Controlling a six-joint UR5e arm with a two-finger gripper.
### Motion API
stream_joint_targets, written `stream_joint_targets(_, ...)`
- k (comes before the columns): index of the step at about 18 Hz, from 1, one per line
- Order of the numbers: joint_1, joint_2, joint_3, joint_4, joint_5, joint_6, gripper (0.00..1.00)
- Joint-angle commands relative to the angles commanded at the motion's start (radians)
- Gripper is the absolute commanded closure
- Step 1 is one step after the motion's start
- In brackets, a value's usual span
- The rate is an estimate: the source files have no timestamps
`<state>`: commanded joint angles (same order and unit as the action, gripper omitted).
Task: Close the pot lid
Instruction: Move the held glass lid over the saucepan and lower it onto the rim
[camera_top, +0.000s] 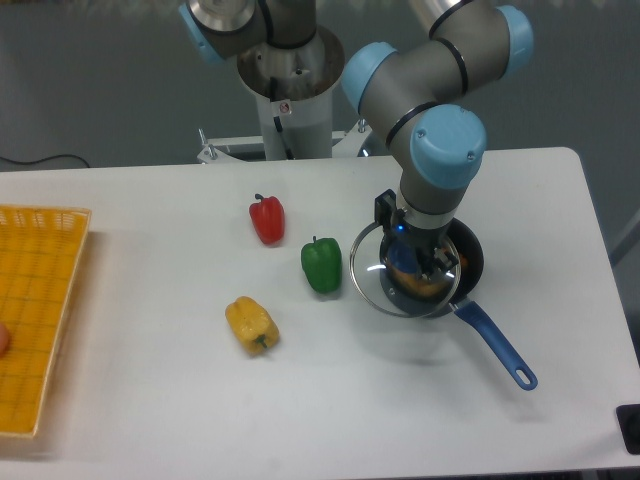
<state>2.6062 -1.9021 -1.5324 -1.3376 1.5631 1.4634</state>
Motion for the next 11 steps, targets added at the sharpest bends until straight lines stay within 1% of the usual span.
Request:
stream_joint_targets(3, 0.012, -0.006, -0.003, 0.000, 0.006, 0.040, 0.45)
stream_joint_targets(5, 0.026, -0.003, -0.023, 0.002, 0.032, 0.070, 0.45)
stream_joint_targets(6, 0.028, -0.003, -0.032, 0.011, 0.040, 0.084, 0.45)
stream_joint_targets(9, 0.034, -0.003, -0.066, 0.070, 0.040, 0.092, 0.45)
stream_joint_targets(11, 0.041, -0.002, -0.077, 0.083, 0.040, 0.104, 0.45)
